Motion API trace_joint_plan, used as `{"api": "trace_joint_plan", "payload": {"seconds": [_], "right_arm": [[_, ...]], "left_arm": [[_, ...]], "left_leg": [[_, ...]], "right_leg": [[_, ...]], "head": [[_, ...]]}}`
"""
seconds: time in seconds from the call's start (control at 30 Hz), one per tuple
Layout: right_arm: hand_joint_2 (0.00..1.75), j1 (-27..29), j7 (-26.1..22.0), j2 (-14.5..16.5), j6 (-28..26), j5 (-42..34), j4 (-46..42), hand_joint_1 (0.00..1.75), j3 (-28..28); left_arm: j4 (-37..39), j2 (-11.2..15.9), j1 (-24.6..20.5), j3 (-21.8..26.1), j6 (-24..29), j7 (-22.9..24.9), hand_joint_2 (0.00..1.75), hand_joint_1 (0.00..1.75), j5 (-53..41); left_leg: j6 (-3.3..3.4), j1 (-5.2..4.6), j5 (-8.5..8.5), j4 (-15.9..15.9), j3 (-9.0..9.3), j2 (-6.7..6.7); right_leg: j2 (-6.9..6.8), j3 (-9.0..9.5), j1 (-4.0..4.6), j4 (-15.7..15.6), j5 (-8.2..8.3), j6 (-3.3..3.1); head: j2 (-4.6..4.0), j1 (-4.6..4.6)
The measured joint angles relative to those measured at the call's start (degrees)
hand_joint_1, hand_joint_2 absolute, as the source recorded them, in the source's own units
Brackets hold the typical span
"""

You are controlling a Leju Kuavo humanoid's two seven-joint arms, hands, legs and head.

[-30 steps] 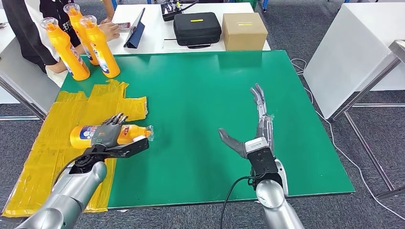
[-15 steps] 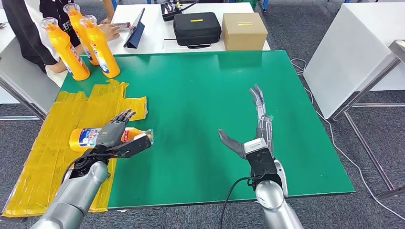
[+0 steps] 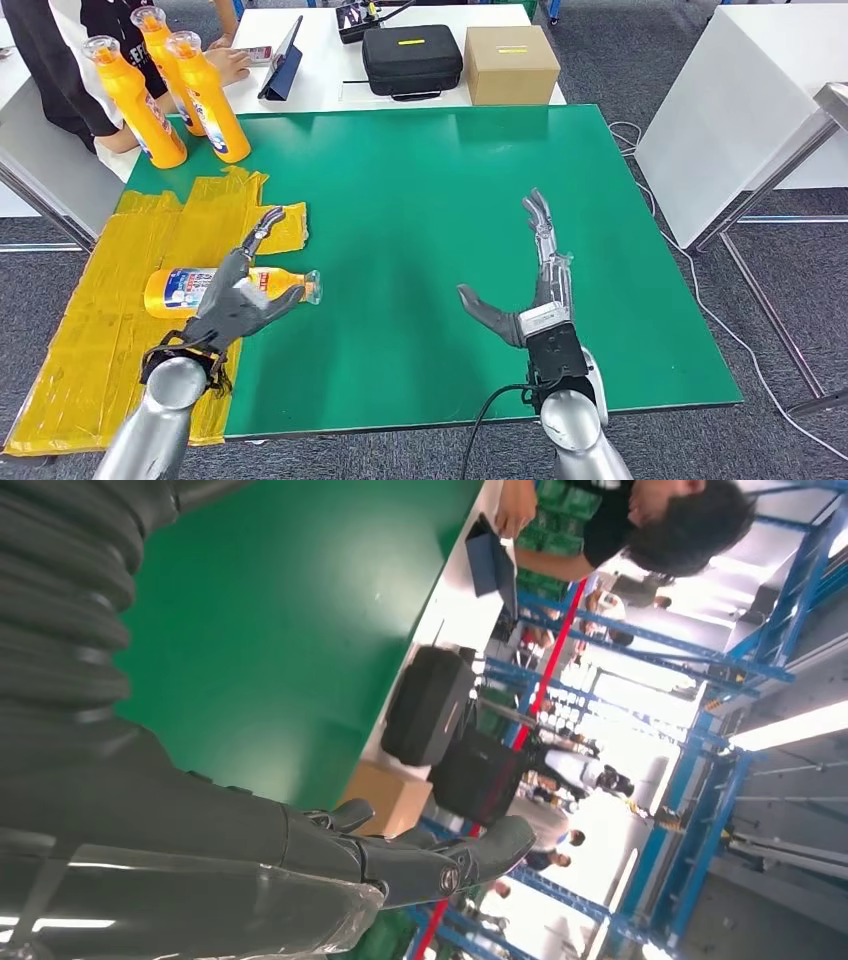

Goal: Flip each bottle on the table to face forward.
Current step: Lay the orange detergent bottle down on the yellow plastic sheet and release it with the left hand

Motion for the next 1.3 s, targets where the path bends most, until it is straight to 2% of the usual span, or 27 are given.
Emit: {"api": "trace_joint_plan", "payload": {"seconds": [0.07,0.13,0.23,0.6,0.93,1.3], "right_arm": [[1.75,0.04,-0.04,-0.10,1.64,-2.20,-0.03,0.00,-0.10],[1.75,0.03,-0.04,-0.24,2.96,-4.15,-0.02,0.00,-0.11],[1.75,0.04,-0.14,-0.42,3.87,-6.00,-0.02,0.00,-0.17],[1.75,0.97,-0.66,-0.74,4.51,-6.36,-1.29,0.00,-0.54],[1.75,0.92,0.55,-0.77,5.58,-6.39,-2.33,0.00,-0.56],[1.75,0.71,1.45,-0.84,9.90,-8.05,-2.09,0.00,-0.56]], "left_arm": [[-3.83,-0.47,1.94,-0.40,-5.68,-1.96,1.75,0.00,10.74],[-6.07,-0.98,3.42,-1.27,-9.65,-2.41,1.75,0.00,17.32],[-7.62,-1.54,4.48,-2.99,-11.40,-2.36,1.75,0.00,21.44],[-10.66,-2.05,4.19,-6.83,-10.78,0.65,1.75,0.00,23.30],[-8.03,-4.18,-0.56,-10.95,-7.55,6.23,1.75,0.00,23.59],[-5.40,-4.38,-1.92,-11.26,-5.83,6.46,1.75,0.00,23.73]], "left_leg": [[0.00,0.00,0.00,0.00,0.00,-0.01],[0.00,0.00,0.00,0.00,0.01,-0.02],[0.00,0.00,0.01,0.00,0.01,-0.02],[0.00,0.01,0.01,0.00,0.02,-0.01],[0.01,-0.01,0.01,0.00,0.02,0.00],[0.00,0.00,0.00,0.00,0.01,-0.01]], "right_leg": [[0.00,0.00,0.00,-0.01,0.00,0.00],[-0.01,0.01,0.00,-0.01,0.00,0.00],[-0.01,0.01,0.00,-0.01,0.01,0.00],[0.00,0.00,0.00,-0.01,0.01,0.00],[0.00,0.04,0.00,-0.01,0.03,0.02],[0.00,0.03,0.01,0.00,0.01,0.01]], "head": [[-0.01,0.00],[-0.01,0.00],[-0.01,0.00],[-0.01,-0.01],[-0.01,-0.01],[0.00,-0.01]]}}
